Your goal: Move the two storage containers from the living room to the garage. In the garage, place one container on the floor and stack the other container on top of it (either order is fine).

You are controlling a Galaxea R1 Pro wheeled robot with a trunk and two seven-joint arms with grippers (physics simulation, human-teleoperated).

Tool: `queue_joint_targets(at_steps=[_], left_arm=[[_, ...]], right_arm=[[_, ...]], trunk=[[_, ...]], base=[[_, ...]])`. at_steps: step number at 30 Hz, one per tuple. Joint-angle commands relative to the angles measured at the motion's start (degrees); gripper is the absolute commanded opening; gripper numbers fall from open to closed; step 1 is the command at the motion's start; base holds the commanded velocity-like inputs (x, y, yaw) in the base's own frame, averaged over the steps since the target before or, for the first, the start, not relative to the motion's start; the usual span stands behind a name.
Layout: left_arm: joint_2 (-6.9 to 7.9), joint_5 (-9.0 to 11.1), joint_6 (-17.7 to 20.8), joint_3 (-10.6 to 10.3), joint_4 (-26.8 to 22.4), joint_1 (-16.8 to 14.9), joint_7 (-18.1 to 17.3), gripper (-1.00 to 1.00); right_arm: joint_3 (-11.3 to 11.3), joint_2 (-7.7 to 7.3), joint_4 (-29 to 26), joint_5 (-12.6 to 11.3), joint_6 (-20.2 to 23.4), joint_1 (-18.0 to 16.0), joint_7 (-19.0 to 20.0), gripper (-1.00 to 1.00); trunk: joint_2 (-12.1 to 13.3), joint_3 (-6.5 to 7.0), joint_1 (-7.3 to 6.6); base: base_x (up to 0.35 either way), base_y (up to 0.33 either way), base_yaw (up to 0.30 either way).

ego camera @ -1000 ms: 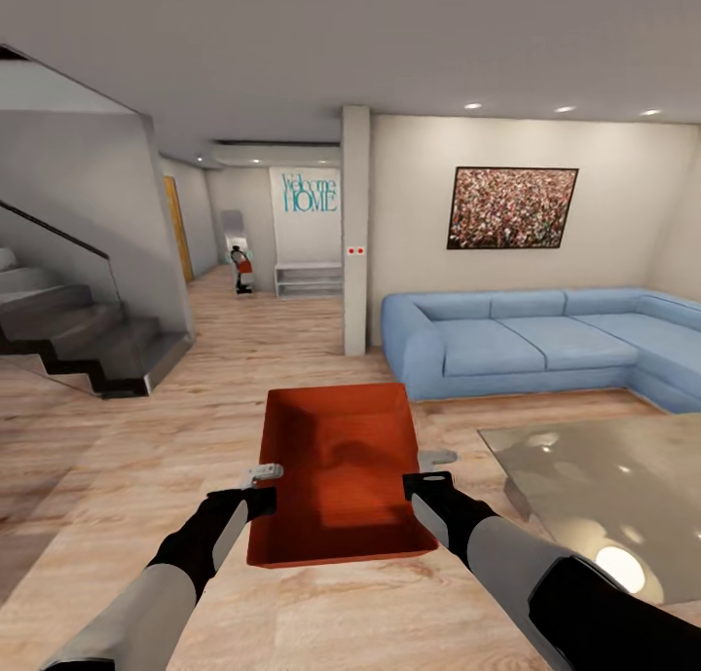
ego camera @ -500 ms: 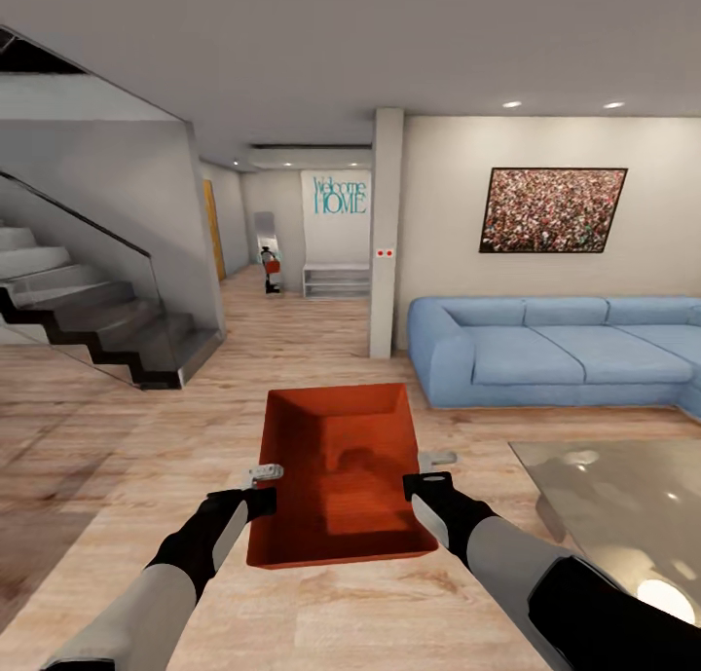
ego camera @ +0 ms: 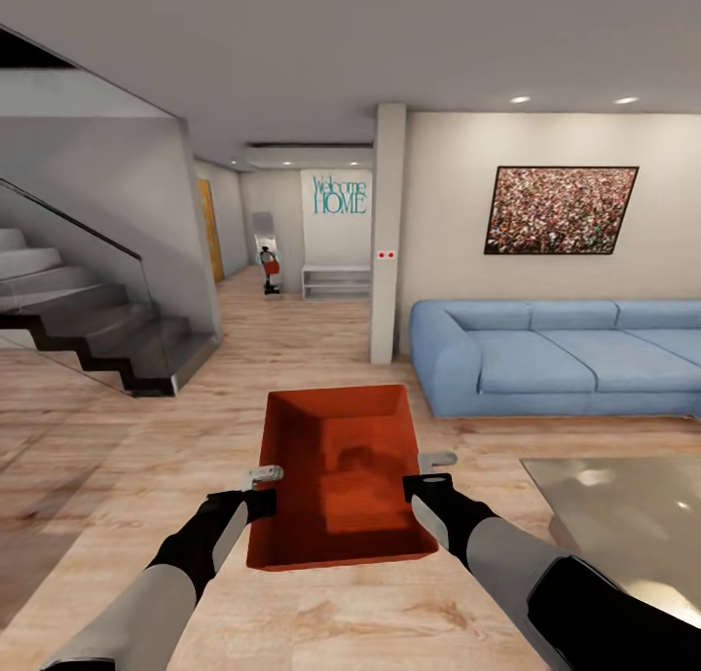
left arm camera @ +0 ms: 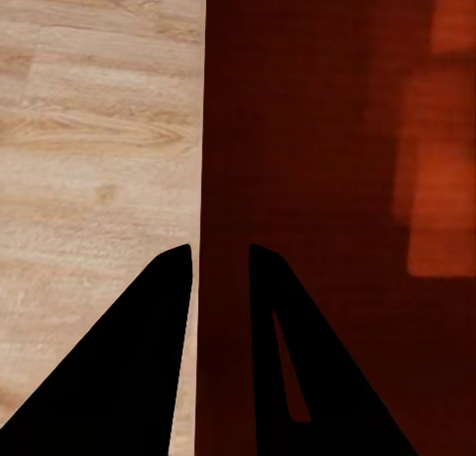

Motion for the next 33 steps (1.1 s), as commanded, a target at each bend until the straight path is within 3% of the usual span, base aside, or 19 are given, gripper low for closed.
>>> queue_joint_targets(at_steps=[1,4,20,33], left_arm=[[-0.04,-1.0,0.4,0.6,0.0,0.0,3.0,-1.0],[-0.04,-1.0,0.4,0.6,0.0,0.0,3.1,-1.0],[-0.04,-1.0,0.4,0.6,0.0,0.0,3.0,-1.0],[-0.01,-1.0,0.4,0.6,0.1,0.0,3.0,-1.0]], right_arm=[[1.0,0.0,-1.1,-0.2,0.3,0.0,0.2,-1.0],[1.0,0.0,-1.1,-0.2,0.3,0.0,0.2,-1.0],[0.9,0.03,-1.1,-0.2,0.3,0.0,0.2,-1.0],[1.0,0.0,-1.1,-0.2,0.3,0.0,0.2,-1.0]], trunk=[[0.0,-0.02,0.05],[0.0,-0.02,0.05],[0.0,-0.02,0.05],[0.0,-0.02,0.05]], base=[[0.322,0.0,0.0],[0.322,0.0,0.0],[0.322,0.0,0.27],[0.322,0.0,0.008]])
